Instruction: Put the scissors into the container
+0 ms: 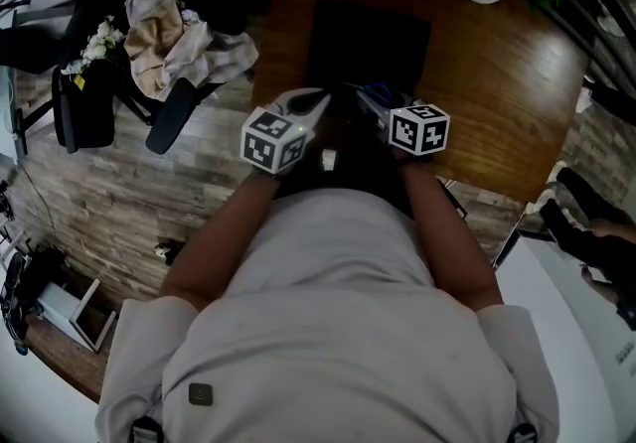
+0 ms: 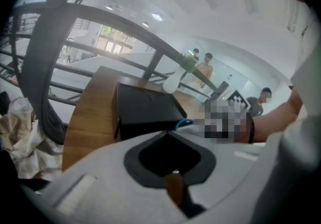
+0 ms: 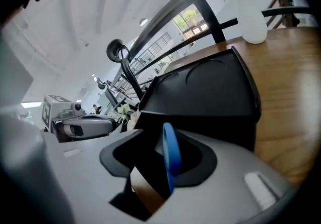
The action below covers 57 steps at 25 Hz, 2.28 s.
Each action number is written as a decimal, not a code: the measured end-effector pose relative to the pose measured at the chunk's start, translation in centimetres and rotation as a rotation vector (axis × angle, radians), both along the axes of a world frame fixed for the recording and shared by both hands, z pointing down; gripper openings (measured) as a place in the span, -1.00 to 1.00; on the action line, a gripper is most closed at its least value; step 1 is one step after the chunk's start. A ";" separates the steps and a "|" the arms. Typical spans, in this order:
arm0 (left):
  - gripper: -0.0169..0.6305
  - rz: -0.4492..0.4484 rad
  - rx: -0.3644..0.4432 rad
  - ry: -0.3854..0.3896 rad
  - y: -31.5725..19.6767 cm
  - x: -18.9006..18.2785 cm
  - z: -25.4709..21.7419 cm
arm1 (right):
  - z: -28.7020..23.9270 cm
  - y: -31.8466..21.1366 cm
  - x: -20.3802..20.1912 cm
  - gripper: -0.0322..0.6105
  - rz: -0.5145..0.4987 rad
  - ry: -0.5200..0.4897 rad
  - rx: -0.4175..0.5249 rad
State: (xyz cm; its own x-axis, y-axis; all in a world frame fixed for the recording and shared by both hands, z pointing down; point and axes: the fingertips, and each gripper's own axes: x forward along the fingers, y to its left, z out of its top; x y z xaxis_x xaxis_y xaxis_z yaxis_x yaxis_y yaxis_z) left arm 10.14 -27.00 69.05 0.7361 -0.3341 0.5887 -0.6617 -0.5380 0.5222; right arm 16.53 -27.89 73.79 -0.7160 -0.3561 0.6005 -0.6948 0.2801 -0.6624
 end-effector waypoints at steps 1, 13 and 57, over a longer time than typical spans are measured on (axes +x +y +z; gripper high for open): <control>-0.93 0.000 0.002 0.000 0.0 0.0 -0.2 | -0.2 -0.1 0.0 -0.34 0.001 0.002 0.006; -0.93 -0.028 0.030 0.028 -0.3 -0.6 -3.1 | -3.2 -1.3 1.3 -0.34 0.018 0.032 0.087; -0.93 0.053 0.287 0.175 1.4 -5.6 -17.7 | -21.9 4.3 -2.5 -0.88 0.051 0.018 0.464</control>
